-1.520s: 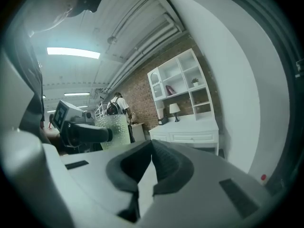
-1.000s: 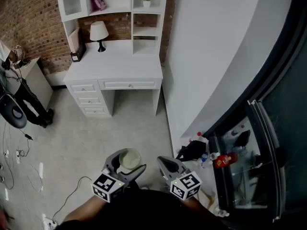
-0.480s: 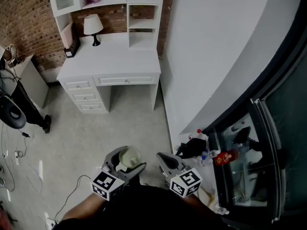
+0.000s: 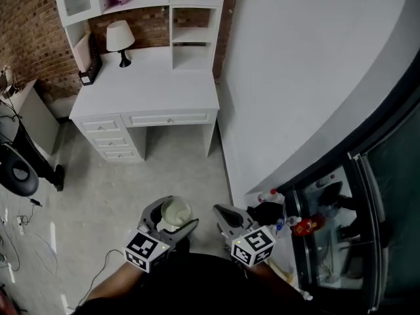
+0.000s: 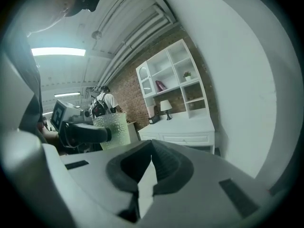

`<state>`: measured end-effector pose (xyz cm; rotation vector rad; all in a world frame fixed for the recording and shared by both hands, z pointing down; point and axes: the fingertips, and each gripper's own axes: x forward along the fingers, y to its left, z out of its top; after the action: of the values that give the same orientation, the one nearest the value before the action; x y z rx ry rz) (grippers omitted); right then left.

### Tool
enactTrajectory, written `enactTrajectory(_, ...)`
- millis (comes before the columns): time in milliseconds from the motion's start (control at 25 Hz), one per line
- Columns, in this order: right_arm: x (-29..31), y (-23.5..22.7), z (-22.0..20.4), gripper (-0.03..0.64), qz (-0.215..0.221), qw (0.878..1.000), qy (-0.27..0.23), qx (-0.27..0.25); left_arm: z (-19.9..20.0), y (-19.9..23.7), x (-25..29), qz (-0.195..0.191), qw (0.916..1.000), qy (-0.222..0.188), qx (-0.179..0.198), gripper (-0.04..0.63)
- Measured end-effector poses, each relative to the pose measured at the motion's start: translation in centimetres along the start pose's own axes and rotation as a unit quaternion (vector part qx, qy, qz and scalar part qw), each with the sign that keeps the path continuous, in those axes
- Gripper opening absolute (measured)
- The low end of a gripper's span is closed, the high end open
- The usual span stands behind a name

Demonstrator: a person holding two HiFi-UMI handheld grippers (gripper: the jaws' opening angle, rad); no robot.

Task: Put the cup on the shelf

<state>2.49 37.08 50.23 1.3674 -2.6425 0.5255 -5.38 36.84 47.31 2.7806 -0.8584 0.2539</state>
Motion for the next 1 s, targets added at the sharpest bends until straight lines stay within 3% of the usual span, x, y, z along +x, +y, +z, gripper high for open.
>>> enactTrajectory(520, 10.8, -4.7, 6.9, 0.005, -0.02, 0.999, -0.005, -0.024, 5.6, 11.4, 4.5, -0.013, 0.9996, -0.02, 0.014, 0.383)
enactTrajectory(1000, 19.0, -6.4, 9.0, 0.005, -0.018, 0.999, -0.005, -0.039, 6.5, 19.4, 6.5, -0.018, 0.9993, -0.022, 0.022, 0.383)
